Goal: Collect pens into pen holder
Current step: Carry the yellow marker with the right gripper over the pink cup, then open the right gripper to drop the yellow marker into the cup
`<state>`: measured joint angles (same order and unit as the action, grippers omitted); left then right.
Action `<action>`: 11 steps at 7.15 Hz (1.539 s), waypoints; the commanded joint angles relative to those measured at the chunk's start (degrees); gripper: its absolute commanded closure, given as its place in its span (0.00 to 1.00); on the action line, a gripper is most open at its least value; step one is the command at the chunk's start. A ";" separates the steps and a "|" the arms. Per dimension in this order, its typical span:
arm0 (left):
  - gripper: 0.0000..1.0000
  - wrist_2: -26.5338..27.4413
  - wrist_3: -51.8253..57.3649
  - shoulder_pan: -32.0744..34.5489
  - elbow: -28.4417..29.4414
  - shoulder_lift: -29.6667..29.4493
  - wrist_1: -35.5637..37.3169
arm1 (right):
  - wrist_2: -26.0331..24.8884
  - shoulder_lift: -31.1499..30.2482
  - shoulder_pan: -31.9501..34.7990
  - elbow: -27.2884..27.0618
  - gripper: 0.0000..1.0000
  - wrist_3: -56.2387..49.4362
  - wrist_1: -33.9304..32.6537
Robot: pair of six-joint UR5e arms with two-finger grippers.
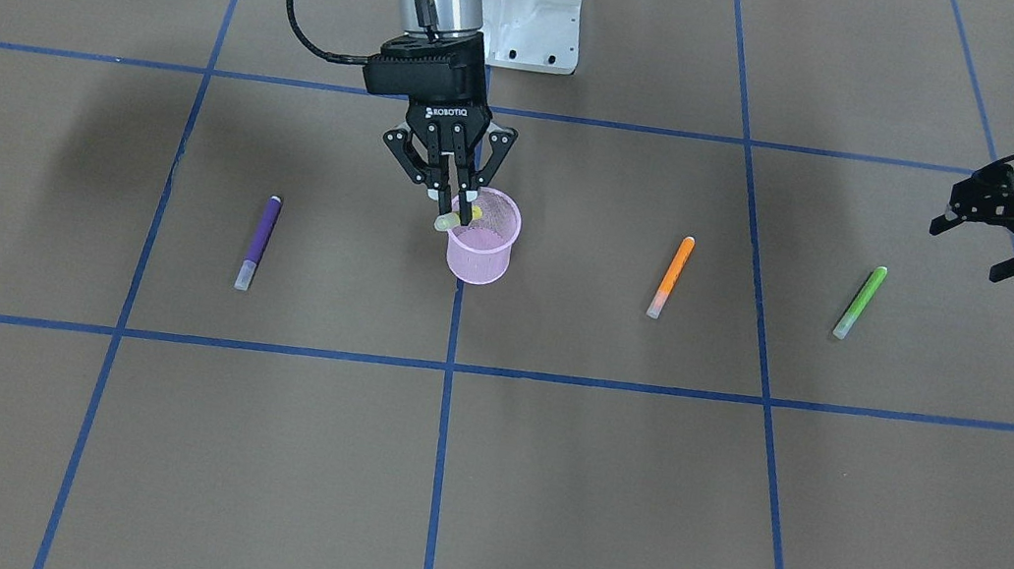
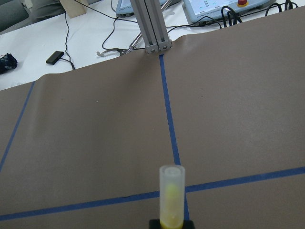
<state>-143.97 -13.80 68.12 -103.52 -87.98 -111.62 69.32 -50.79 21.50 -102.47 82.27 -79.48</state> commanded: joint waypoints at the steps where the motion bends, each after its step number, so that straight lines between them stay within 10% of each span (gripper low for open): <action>1: 0.00 0.00 0.00 0.00 0.07 0.09 0.00 | 0.19 -0.97 -1.45 2.26 1.00 -0.09 2.83; 3: 0.00 0.00 0.00 0.00 0.25 0.09 0.00 | 0.11 -0.80 -2.51 2.44 1.00 -0.09 2.92; 4: 0.00 0.00 0.00 0.00 0.16 0.00 0.00 | 0.11 -0.54 -2.52 3.05 0.17 -0.01 2.92; 5: 0.00 2.26 -0.17 0.00 0.07 0.00 0.00 | 0.02 -0.36 -2.52 3.06 0.01 0.17 2.92; 7: 0.00 12.01 -0.61 -2.88 0.51 -2.01 0.44 | 5.07 -1.23 -0.51 -1.47 0.00 -0.35 3.10; 11: 0.07 20.30 0.17 -16.67 1.83 -3.34 1.75 | 32.14 -20.01 17.75 -14.86 0.00 -12.63 2.57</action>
<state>-126.15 -14.01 56.27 -102.02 -91.14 -110.60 94.24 -65.66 33.91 -115.28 74.32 -77.25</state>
